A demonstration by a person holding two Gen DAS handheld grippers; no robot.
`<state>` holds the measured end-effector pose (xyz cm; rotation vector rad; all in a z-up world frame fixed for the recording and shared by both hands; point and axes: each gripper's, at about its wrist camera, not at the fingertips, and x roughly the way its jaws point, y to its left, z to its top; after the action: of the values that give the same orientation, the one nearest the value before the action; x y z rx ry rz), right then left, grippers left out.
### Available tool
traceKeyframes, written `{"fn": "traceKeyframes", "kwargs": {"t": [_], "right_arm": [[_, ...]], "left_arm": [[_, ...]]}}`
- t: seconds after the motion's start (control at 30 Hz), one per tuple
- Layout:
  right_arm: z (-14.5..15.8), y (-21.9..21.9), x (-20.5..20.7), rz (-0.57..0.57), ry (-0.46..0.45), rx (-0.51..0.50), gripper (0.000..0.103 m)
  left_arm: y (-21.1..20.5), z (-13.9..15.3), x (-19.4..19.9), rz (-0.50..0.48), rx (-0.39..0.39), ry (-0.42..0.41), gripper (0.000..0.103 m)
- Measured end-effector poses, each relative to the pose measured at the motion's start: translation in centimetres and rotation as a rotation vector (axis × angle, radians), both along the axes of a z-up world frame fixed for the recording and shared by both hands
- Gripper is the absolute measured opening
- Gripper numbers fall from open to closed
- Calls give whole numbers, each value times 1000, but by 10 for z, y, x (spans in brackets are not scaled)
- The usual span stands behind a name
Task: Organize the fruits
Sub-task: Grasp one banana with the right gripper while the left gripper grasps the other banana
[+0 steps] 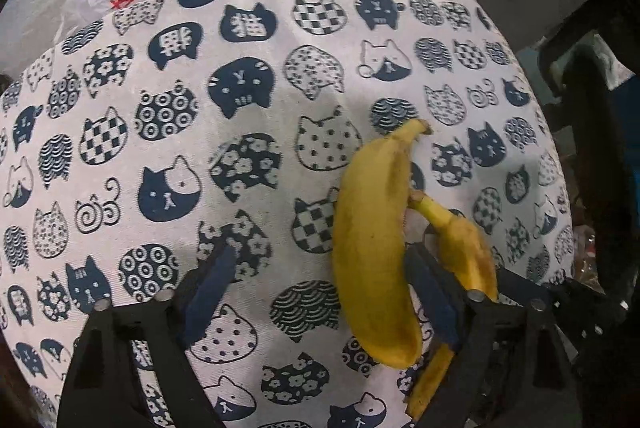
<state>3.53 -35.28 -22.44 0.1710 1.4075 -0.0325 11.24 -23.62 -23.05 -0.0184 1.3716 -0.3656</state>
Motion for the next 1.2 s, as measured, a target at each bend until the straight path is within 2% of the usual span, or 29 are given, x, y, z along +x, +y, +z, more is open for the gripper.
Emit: {"fn": "traceKeyframes", "kwargs": {"t": [0.1, 0.17, 0.27, 0.3, 0.37, 0.4, 0.43, 0.5, 0.57, 0.63, 0.7, 0.77, 0.9, 1.1, 1.13, 1.2], "right_arm": [[-5, 6, -5, -1, 5, -8, 57], [-8, 7, -4, 1, -4, -19, 58], [-8, 14, -3, 7, -13, -37, 58], [-8, 15, -4, 6, -17, -39, 58], [-10, 16, -3, 5, -27, -37, 50], [-9, 15, -3, 7, -35, -28, 39], [-7, 15, -4, 15, -42, -10, 36], [-4, 14, -4, 25, -48, -30, 35], [0, 15, 0, 28, -67, -114, 35], [2, 8, 4, 5, -80, -131, 35], [0, 1, 6, -20, -80, -87, 35], [-1, -2, 7, -31, -80, -70, 35], [-2, -3, 5, -59, -72, -58, 39], [-9, -10, 1, -89, -51, -45, 40], [-9, -12, 0, -86, -53, -47, 40], [-9, -13, 0, -78, -60, -53, 40]], "left_arm": [[-1, 5, -3, -35, -44, -4, 61], [-7, 9, -8, -65, -56, -12, 39], [-17, 16, -15, -105, -26, -45, 32], [-18, 17, -17, -112, -18, -54, 32], [-18, 17, -18, -119, -20, -52, 32], [-17, 17, -17, -121, -24, -49, 32], [-17, 17, -18, -125, -25, -48, 34], [-18, 18, -20, -123, -4, -54, 46], [-14, 14, -16, -116, 17, -57, 65], [-10, 12, -15, -103, 14, -52, 67], [-6, 10, -14, -83, 7, -37, 69], [-5, 7, -11, -60, -5, -25, 74], [-7, 3, -8, -53, -1, -18, 75], [-11, -3, -4, -44, 13, -24, 73], [-11, -3, -5, -50, 17, -30, 72], [-13, -3, -7, -69, 15, -47, 61]]}}
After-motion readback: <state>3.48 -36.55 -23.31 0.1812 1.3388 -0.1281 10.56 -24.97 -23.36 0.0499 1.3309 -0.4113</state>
